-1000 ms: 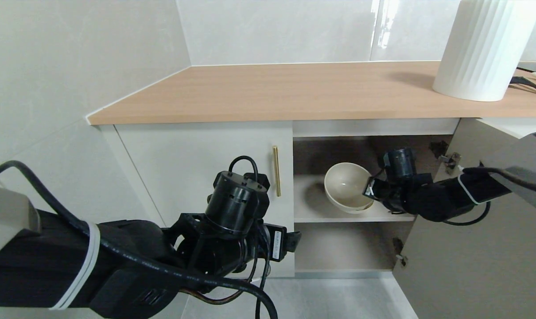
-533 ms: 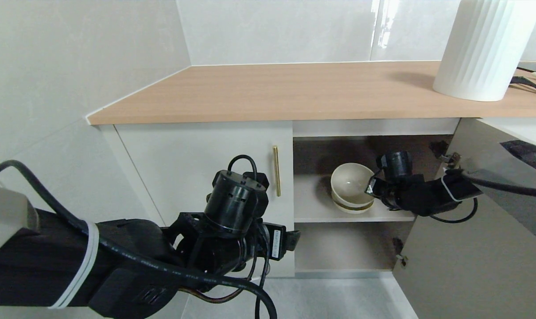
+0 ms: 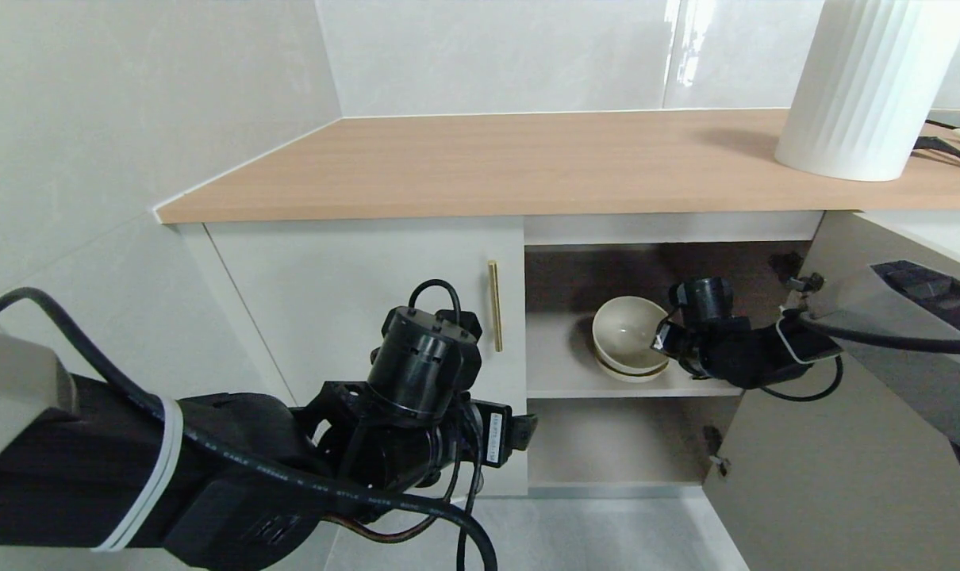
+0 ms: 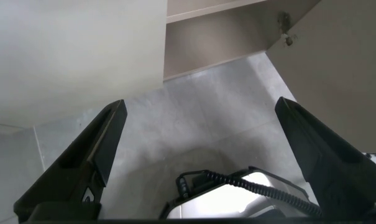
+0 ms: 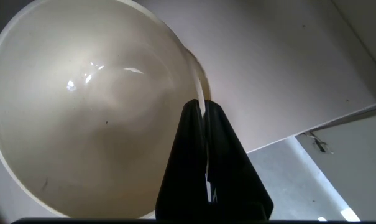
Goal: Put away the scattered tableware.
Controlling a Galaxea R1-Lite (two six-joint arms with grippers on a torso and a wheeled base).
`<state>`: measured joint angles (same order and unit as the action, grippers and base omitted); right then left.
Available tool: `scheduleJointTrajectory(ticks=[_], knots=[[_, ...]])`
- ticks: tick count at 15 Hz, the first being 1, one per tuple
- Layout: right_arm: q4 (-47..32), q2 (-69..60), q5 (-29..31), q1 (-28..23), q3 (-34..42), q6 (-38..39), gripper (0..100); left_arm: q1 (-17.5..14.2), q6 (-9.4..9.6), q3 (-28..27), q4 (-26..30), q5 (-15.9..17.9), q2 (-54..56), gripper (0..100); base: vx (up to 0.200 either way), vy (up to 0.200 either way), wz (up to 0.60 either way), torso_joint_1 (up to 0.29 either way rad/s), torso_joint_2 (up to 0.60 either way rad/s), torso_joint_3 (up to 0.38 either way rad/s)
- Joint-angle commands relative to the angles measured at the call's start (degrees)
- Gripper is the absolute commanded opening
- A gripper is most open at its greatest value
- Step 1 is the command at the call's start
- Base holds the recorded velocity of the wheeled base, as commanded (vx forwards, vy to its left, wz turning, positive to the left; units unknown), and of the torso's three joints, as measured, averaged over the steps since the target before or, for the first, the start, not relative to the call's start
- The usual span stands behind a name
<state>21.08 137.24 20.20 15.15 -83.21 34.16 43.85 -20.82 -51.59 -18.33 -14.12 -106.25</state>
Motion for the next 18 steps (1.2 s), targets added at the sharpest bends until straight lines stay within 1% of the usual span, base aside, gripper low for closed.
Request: scheduleJointTrajectory(ticks=[1,18], knots=[[0.0,0.5,0.0,0.0,-0.3,0.0,0,0.0,-0.01,0.0,0.0,0.0,-0.1,100,0.000,0.000,0.00,0.000,0.00,0.000],[0.0,1.7,0.8,-0.2,-1.1,-0.1,0,0.0,-0.01,0.0,0.0,0.0,-0.2,100,0.000,0.000,0.00,0.000,0.00,0.000]])
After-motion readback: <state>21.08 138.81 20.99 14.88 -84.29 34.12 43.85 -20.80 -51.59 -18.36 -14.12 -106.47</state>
